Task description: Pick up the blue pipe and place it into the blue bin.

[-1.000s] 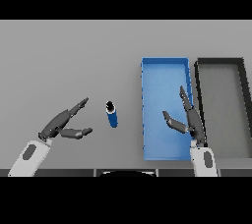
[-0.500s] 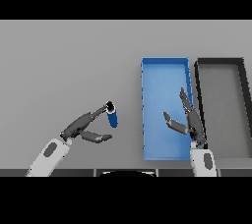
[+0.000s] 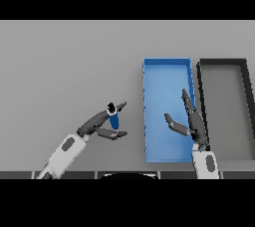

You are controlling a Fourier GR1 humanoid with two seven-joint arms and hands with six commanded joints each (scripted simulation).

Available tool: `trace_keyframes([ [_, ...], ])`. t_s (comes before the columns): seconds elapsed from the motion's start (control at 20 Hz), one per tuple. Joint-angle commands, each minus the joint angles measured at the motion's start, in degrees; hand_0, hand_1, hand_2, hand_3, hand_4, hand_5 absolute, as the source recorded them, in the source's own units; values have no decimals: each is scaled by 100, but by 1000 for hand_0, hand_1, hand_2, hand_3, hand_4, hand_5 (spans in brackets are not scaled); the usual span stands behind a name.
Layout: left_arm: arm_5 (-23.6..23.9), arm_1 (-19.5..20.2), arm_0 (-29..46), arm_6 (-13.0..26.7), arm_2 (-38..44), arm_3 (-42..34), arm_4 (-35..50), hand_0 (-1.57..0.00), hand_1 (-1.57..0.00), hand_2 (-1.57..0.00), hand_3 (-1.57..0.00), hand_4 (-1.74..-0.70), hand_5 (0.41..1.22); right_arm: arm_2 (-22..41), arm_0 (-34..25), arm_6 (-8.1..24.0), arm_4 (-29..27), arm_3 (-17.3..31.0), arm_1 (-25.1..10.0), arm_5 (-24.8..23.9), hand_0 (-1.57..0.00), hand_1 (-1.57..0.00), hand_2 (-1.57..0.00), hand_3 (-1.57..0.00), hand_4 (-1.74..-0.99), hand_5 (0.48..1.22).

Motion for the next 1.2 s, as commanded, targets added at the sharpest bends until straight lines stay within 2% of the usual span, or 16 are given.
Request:
trace_keyframes([
  [0.0, 17, -108, -19, -79, 18, 36, 51, 1, 1, -19, -18, -1109, 507, -14, 35, -49, -15, 30, -21, 29, 1, 1, 1, 1, -1267, 600],
  [0.05, 33, -212, -47, -119, 52, 87, 117, 1, -33, -114, -96, -1141, 550, -34, 77, -107, -41, 38, -28, 42, 1, 1, 1, 1, -1266, 601],
  [0.1, 40, -311, -109, -70, 146, 193, 245, -17, -160, -290, -255, -1208, 607, -52, 71, -119, -25, 66, -22, 9, 1, 1, 1, 1, -1261, 600],
  [0.15, 0, -405, -89, -95, 211, 262, 400, -187, -348, -481, -519, -1253, 730, -21, 94, -159, -7, 14, -13, 13, 1, 1, 1, 1, -1260, 600],
  [0.25, 188, -588, -99, -47, 238, 338, 392, -668, -788, -873, -875, -1419, 906, -56, 26, -58, -31, 28, -69, 35, 1, 1, 1, 1, -1259, 605],
  [0.35, 201, -637, -5, -157, 238, 278, 369, -993, -1070, -1124, -1102, -1532, 1020, -78, -27, -79, -56, 25, -69, 29, 1, 1, 1, 1, -1262, 611],
  [0.45, 322, -664, 27, -449, 148, 298, 215, -1201, -1250, -1285, -1215, -1604, 1092, -77, -76, -20, -77, 46, -57, 32, 1, 1, 1, 1, -1260, 614],
  [0.65, 492, -644, 73, -621, 54, 47, 107, -1420, -1440, -1454, -1365, -1679, 1168, -4, 8, -111, 4, -29, -62, 45, 1, 1, 1, 1, -1250, 622],
  [0.8, 517, -671, 21, -679, 25, -329, 177, -1493, -1504, -1511, -1415, -1706, 1194, -24, -43, -12, 29, 65, -48, 7, 1, 1, 1, 1, -1248, 627],
  [0.9, 453, -637, -30, -646, -10, -647, 256, -1521, -1528, -1533, -1433, -1714, 1204, -35, -65, -73, 78, 71, -94, -5, 1, 1, 1, 1, -1239, 629],
  [1.15, 398, -701, -415, -62, -70, -1049, 372, -1555, -1557, -1558, -1446, -1723, 1215, -38, -26, -213, 94, 68, -116, 14, 1, 1, 1, 1, -1216, 637],
])
